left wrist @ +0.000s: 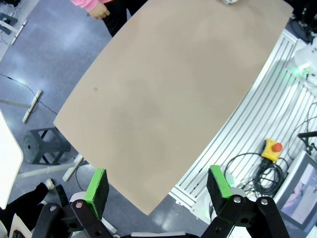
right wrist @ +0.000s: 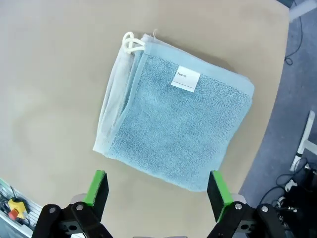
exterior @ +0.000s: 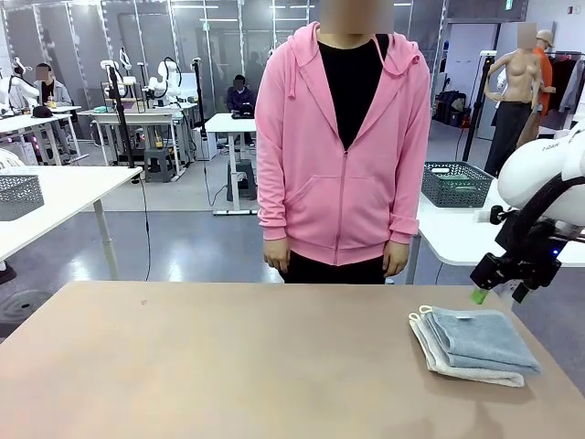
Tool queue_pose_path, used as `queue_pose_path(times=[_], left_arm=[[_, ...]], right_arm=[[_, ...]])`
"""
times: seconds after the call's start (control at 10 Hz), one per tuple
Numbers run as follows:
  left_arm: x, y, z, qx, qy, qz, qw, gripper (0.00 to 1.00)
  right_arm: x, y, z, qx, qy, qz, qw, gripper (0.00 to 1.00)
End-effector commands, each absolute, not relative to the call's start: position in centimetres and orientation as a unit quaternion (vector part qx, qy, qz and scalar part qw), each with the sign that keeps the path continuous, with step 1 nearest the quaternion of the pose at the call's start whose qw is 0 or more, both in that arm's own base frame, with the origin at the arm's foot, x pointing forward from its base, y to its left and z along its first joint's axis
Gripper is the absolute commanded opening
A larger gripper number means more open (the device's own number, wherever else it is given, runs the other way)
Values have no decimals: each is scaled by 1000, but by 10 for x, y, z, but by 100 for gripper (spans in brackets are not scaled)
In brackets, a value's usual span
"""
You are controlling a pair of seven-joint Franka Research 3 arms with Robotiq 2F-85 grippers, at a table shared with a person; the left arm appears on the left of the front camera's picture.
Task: Fold the towels and place them in the basket.
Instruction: Stack the folded Towel with hook on the right side of the table.
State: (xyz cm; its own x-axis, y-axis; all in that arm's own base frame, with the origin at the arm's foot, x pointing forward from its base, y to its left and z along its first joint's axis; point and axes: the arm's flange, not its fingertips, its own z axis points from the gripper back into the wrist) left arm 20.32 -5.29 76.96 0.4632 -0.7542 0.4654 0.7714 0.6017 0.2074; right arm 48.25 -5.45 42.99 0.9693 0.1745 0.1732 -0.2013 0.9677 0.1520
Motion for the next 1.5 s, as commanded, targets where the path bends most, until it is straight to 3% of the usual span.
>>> queue_pose_path(times=[0.0,1.4], left_arm=[[204,-52,769,-6,-264,-448,854,100],[204,-52,769,-6,-264,-448,854,100]], right_arm=[[484,-61,434,90,-84,100,987,100],[484,-61,434,90,-84,100,987,100]])
